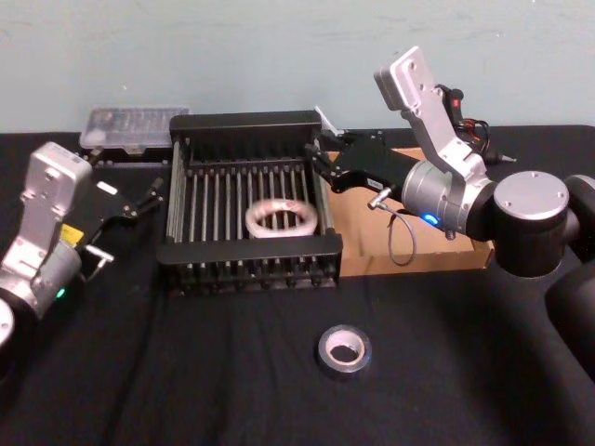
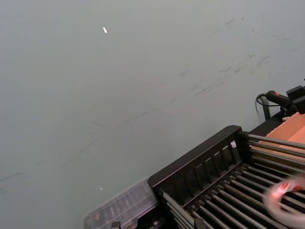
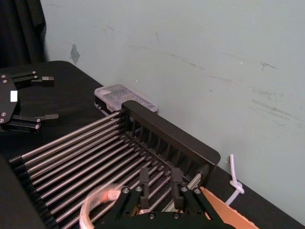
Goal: Pick up the white tape and place it into the black box , Pick up the silver tape and place it into the brown box.
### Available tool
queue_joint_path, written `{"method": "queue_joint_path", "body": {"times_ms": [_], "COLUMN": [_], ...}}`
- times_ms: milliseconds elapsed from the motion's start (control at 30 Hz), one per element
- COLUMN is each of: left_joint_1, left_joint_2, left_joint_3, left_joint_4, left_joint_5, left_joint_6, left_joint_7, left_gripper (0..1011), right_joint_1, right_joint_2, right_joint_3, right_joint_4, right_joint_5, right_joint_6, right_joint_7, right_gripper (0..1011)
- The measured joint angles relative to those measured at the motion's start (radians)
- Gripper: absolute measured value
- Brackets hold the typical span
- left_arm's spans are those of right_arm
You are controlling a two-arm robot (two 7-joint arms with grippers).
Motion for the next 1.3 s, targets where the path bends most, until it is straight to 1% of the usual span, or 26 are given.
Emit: {"method": "queue_joint_path", "body": {"times_ms": [33,67,133,167,200,233,333,367,400,500,567,600,667,700,767,800,1000,1067,1167,1200,1233,1267,1300], "left_joint_1": [0.000,0.000,0.000,0.000,0.000,0.000,0.000,0.000,0.000,0.000,0.000,0.000,0.000,0.000,0.000,0.000,0.000,0.000,0.000,0.000,0.000,0.000,0.000], "left_joint_2": [0.000,0.000,0.000,0.000,0.000,0.000,0.000,0.000,0.000,0.000,0.000,0.000,0.000,0.000,0.000,0.000,0.000,0.000,0.000,0.000,0.000,0.000,0.000], "left_joint_3": [0.000,0.000,0.000,0.000,0.000,0.000,0.000,0.000,0.000,0.000,0.000,0.000,0.000,0.000,0.000,0.000,0.000,0.000,0.000,0.000,0.000,0.000,0.000], "left_joint_4": [0.000,0.000,0.000,0.000,0.000,0.000,0.000,0.000,0.000,0.000,0.000,0.000,0.000,0.000,0.000,0.000,0.000,0.000,0.000,0.000,0.000,0.000,0.000], "left_joint_5": [0.000,0.000,0.000,0.000,0.000,0.000,0.000,0.000,0.000,0.000,0.000,0.000,0.000,0.000,0.000,0.000,0.000,0.000,0.000,0.000,0.000,0.000,0.000], "left_joint_6": [0.000,0.000,0.000,0.000,0.000,0.000,0.000,0.000,0.000,0.000,0.000,0.000,0.000,0.000,0.000,0.000,0.000,0.000,0.000,0.000,0.000,0.000,0.000], "left_joint_7": [0.000,0.000,0.000,0.000,0.000,0.000,0.000,0.000,0.000,0.000,0.000,0.000,0.000,0.000,0.000,0.000,0.000,0.000,0.000,0.000,0.000,0.000,0.000], "left_gripper": [1001,1001,1001,1001,1001,1001,1002,1001,1001,1001,1001,1001,1001,1001,1001,1001,1001,1001,1001,1001,1001,1001,1001], "right_joint_1": [0.000,0.000,0.000,0.000,0.000,0.000,-0.001,-0.001,-0.001,-0.001,-0.001,-0.001,-0.001,-0.001,-0.002,-0.003,-0.025,-0.049,-0.072,-0.089,-0.098,-0.098,-0.119], "right_joint_2": [0.000,0.000,0.001,0.001,0.001,0.001,0.001,0.001,0.001,0.001,0.001,0.001,0.001,0.001,0.002,0.004,0.030,0.053,0.075,0.092,0.101,0.101,0.120], "right_joint_3": [0.000,0.000,0.001,0.001,0.001,0.001,0.001,0.001,0.001,0.001,0.001,0.001,0.001,0.001,0.001,0.001,0.010,0.021,0.033,0.042,0.046,0.046,0.057], "right_joint_4": [0.000,0.000,0.000,0.000,-0.001,-0.001,-0.001,-0.001,-0.001,-0.001,-0.001,-0.001,-0.001,-0.001,-0.002,-0.004,-0.045,-0.081,-0.114,-0.139,-0.151,-0.151,-0.178], "right_joint_5": [0.000,0.000,0.000,0.000,0.000,0.000,0.000,0.000,0.000,0.000,0.000,0.000,0.000,0.000,0.000,0.000,0.013,0.024,0.036,0.045,0.050,0.050,0.061], "right_joint_6": [0.000,0.000,0.001,0.001,0.001,0.001,0.001,0.002,0.002,0.002,0.002,0.002,0.002,0.002,0.001,0.000,0.005,0.016,0.025,0.031,0.034,0.034,0.041], "right_joint_7": [0.000,0.000,0.000,0.000,0.000,0.000,0.000,0.000,0.000,0.000,0.000,0.000,0.000,0.000,0.000,-0.001,-0.003,-0.003,-0.003,-0.002,-0.002,-0.002,-0.001], "right_gripper": [301,359,392,439,451,500,594,641,652,758,791,842,885,934,960,997,1002,1002,1002,1003,1003,1002,1002]}}
